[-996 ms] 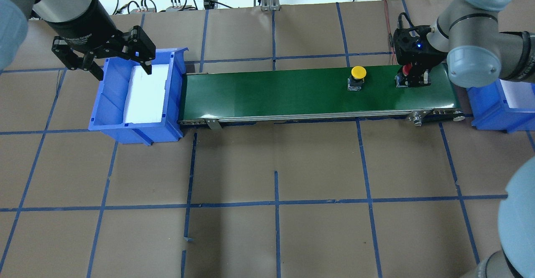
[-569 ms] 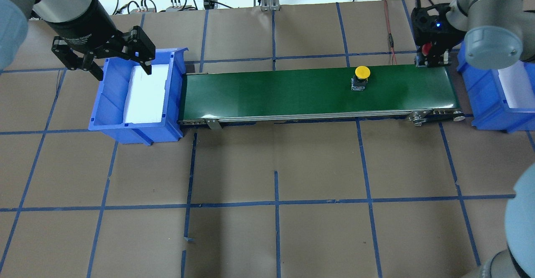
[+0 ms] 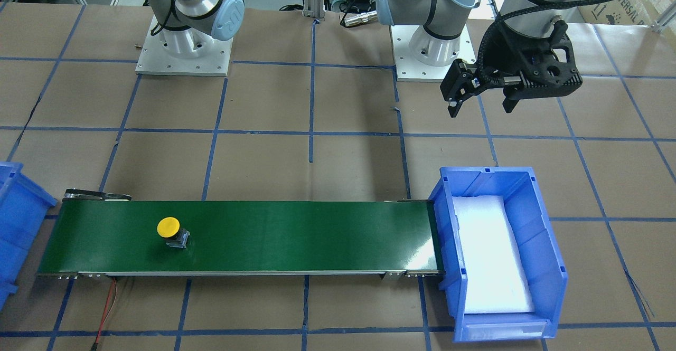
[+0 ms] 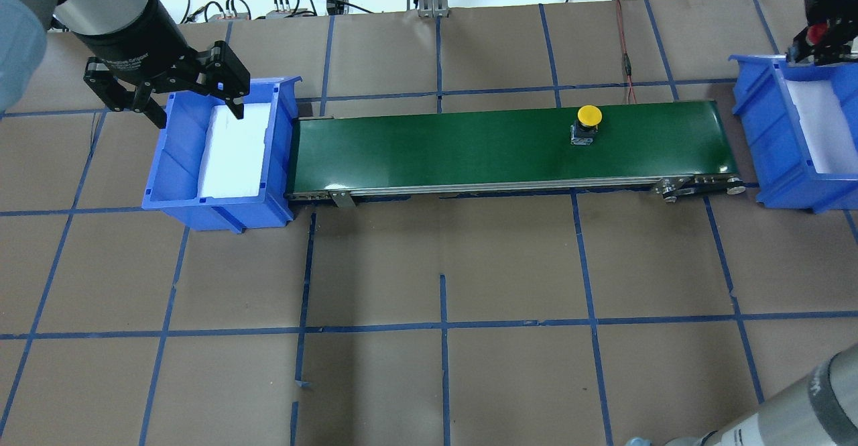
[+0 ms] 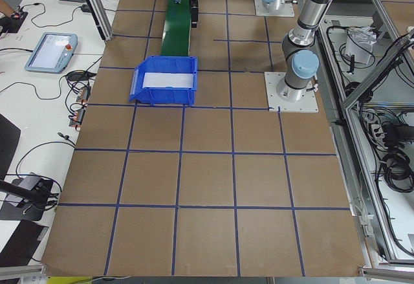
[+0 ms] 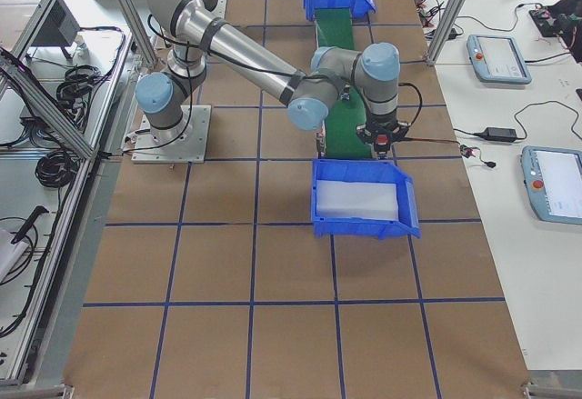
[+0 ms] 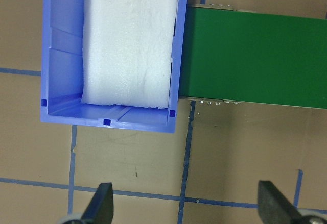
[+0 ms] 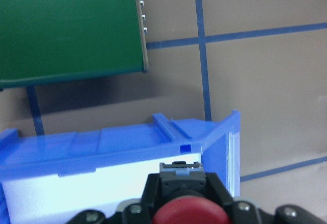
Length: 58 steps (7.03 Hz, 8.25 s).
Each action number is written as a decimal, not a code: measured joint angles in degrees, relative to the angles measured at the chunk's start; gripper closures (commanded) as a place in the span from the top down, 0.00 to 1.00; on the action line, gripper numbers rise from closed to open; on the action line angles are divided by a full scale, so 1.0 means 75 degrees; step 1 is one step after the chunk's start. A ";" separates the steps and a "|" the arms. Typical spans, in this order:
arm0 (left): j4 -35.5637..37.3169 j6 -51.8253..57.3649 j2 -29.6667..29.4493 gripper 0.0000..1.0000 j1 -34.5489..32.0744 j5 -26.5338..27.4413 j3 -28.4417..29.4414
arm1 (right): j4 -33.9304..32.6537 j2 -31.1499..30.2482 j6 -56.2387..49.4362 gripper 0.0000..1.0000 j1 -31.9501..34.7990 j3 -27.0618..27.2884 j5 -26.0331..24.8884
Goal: Transport two buttons from left to right
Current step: 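Carry the red button into the blue bin and release it, then return the right gripper to the belt and grasp the yellow button, then carry the yellow button into the blue bin and release it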
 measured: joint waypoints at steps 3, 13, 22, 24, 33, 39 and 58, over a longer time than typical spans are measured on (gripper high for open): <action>0.0019 -0.0017 -0.0012 1.00 0.0000 -0.0001 0.0007 | 0.0125 0.1062 -0.1580 0.09 -0.0832 -0.0259 0.0277; 0.0000 -0.0031 -0.0009 1.00 0.0000 -0.0001 -0.0007 | 0.0323 0.0845 -0.2030 1.00 -0.0808 -0.0265 0.0714; -0.0012 -0.0031 0.0024 1.00 0.0000 -0.0001 -0.0017 | 0.0027 -0.0236 -0.0006 0.99 0.1089 0.1789 0.1154; -0.0012 -0.0031 0.0032 1.00 0.0000 -0.0001 -0.0021 | -0.0131 -0.0203 0.0064 0.99 0.1301 0.1886 0.1093; -0.0012 -0.0031 0.0026 1.00 0.0000 -0.0001 -0.0025 | -0.0109 -0.0190 0.0492 0.98 0.1379 0.2226 0.1161; -0.0012 -0.0031 0.0024 1.00 0.0000 -0.0001 -0.0021 | -0.0109 -0.0190 0.0479 0.51 0.1379 0.2205 0.1095; -0.0012 -0.0020 0.0046 1.00 0.0000 -0.0001 -0.0033 | 0.0832 0.1552 -0.1695 0.83 -0.0735 -0.0296 0.0403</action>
